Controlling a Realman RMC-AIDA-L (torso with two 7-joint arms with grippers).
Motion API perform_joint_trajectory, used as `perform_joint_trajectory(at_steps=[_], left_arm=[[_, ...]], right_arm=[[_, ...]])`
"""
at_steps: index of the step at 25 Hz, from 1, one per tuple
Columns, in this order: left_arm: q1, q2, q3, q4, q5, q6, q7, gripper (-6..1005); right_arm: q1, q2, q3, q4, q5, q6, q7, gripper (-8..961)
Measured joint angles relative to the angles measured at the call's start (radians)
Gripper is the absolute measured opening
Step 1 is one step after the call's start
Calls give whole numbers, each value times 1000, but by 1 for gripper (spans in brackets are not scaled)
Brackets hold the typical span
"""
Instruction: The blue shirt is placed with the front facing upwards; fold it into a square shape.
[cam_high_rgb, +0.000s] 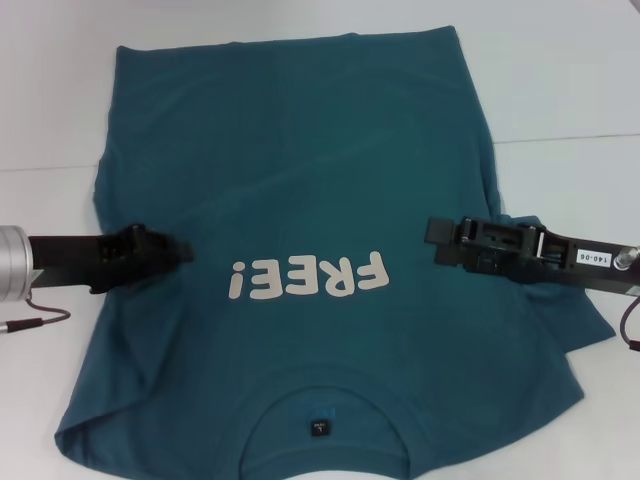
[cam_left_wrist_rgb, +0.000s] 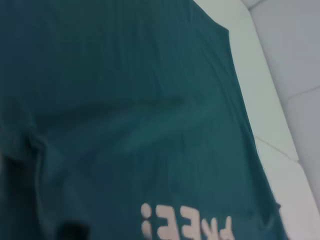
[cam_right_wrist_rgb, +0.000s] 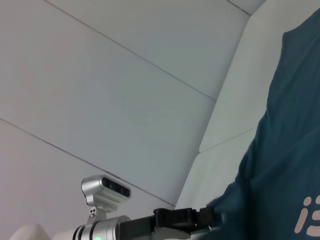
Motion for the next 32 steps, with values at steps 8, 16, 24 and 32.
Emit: perform_joint_trajectory(at_steps=[8,16,24,32], left_arm=[[1,9,46,1,49,-24,-76,380],[59,18,26,42,-11,7,-63,551],[101,13,24,52,-6,-19,-101,545],[101,11,26,1,0,-139,-113,545]], right_arm=[[7,1,0,0,1,3,2,943],[6,-2,0,0,2,3,3,942],[8,-3,0,0,2,1,4,942],[2,-1,0,1,2,0,11,942]])
